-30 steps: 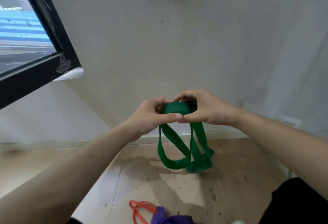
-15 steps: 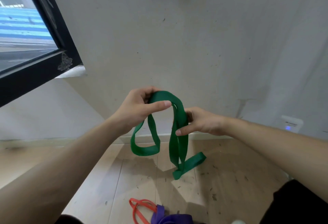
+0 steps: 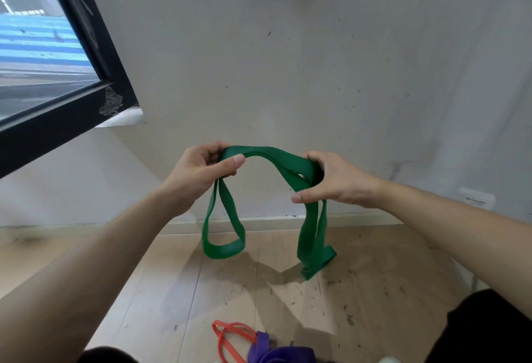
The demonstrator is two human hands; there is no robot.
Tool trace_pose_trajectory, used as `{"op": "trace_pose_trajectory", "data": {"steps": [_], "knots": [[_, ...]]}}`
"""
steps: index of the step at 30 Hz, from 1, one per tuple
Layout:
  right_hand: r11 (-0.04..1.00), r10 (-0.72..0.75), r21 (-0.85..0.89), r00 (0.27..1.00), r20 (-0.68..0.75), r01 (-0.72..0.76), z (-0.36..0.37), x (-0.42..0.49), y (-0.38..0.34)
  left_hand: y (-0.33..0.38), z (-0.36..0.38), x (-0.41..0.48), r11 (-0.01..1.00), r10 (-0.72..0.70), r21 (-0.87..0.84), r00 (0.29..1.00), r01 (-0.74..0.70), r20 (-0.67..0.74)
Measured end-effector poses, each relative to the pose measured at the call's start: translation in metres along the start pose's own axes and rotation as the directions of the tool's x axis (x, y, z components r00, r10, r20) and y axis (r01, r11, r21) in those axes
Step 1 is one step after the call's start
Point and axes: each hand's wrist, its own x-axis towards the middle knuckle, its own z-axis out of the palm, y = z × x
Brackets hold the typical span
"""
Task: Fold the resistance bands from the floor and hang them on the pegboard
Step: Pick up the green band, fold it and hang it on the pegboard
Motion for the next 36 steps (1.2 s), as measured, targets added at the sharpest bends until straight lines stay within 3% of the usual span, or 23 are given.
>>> {"op": "trace_pose_trajectory", "data": {"steps": [4, 8, 14, 19, 22, 25, 29, 36], "knots": [[0.998, -0.033, -0.056, 0.998, -0.053, 0.030, -0.006, -0.004, -0.008, -0.001, -0.007, 0.000, 0.999, -0.018, 0.050, 0.999, 0.016, 0.045], [0.997, -0.073, -0.006, 0.995, -0.062, 0.073, -0.010, -0.011, -0.017, -0.002, -0.007, -0.003, 0.991, -0.092, 0.114, 0.975, 0.069, 0.203], [0.993, -0.097, -0.062, 0.994, 0.040, 0.099, 0.004, -0.012, -0.022, 0.009, 0.026, -0.006, 0.999, -0.045, 0.040, 0.946, 0.034, 0.321], [0.997, -0.076, -0.007, 0.987, 0.139, 0.078, 0.013, -0.009, -0.013, 0.017, 0.042, -0.008, 0.997, 0.012, 0.075, 0.966, -0.033, 0.259], [0.998, -0.059, 0.018, 0.981, 0.187, 0.057, 0.011, -0.005, -0.004, 0.022, 0.042, -0.009, 0.996, 0.004, 0.082, 0.957, -0.029, 0.292], [0.997, -0.004, -0.079, 0.975, 0.224, 0.022, 0.008, -0.001, 0.010, 0.023, 0.039, -0.009, 0.992, 0.014, 0.113, 0.957, -0.049, 0.290], [0.980, 0.094, -0.188, 0.979, 0.179, -0.060, 0.007, 0.002, 0.028, 0.025, 0.030, -0.010, 0.991, 0.041, 0.117, 0.977, -0.066, 0.210], [0.999, 0.042, -0.030, 0.990, 0.136, -0.038, 0.011, 0.004, 0.023, 0.025, 0.024, -0.012, 0.993, 0.082, 0.077, 0.994, -0.087, 0.066]]}}
